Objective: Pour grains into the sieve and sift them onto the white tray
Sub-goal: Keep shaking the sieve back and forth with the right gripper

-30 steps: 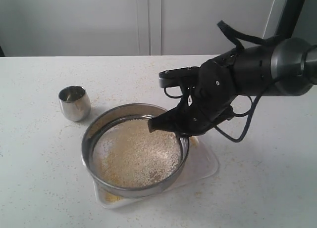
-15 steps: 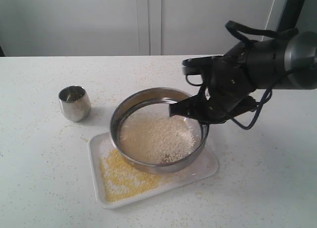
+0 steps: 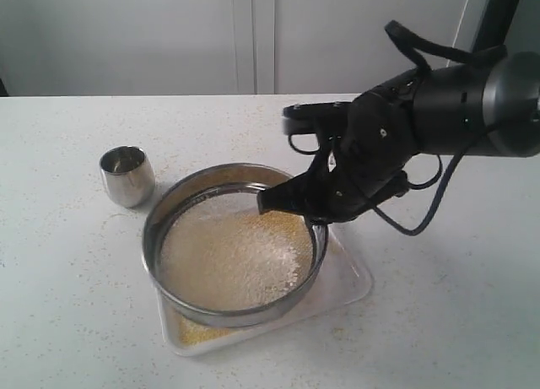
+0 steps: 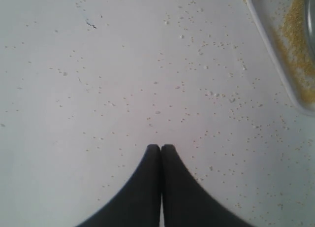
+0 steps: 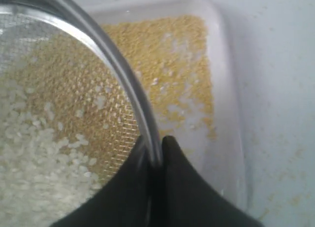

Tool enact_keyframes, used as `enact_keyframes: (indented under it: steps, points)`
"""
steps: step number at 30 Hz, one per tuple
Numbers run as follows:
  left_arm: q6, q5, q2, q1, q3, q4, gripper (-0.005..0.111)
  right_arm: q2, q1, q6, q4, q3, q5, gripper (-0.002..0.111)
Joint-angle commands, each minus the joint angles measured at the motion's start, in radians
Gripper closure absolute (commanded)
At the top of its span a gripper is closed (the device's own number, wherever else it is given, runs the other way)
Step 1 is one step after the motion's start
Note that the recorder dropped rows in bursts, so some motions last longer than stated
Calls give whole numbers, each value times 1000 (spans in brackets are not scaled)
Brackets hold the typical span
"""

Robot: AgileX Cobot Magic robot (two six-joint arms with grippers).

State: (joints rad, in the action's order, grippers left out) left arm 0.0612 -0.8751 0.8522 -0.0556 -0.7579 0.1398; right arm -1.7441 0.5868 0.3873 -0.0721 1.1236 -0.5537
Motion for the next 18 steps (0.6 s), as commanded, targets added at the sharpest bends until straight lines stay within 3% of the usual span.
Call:
enact_keyframes:
  steps: [1, 3, 5, 8, 9, 12, 14, 18]
  points:
    - [0, -7, -9, -2, 5, 8, 107, 3, -95, 196, -39, 3, 44, 108]
    - [0, -7, -9, -2, 5, 8, 107, 18, -56, 13, 60, 3, -39, 108]
    - [0, -7, -9, -2, 5, 8, 107, 25, -20, -99, 30, 3, -48, 108]
    - [0, -7, -9, -2, 5, 8, 107, 16, -94, 192, -86, 3, 25, 108]
    - [0, -7, -9, -2, 5, 8, 107, 19, -99, 206, -37, 3, 14, 108]
    - [0, -7, -9, -2, 5, 8, 107, 30, -37, 4, 60, 3, -26, 108]
    - [0, -7, -9, -2, 5, 8, 107, 35, -11, -46, 33, 3, -11, 108]
    - [0, -7, -9, -2, 5, 8, 107, 2, -70, 154, -70, 3, 45, 108]
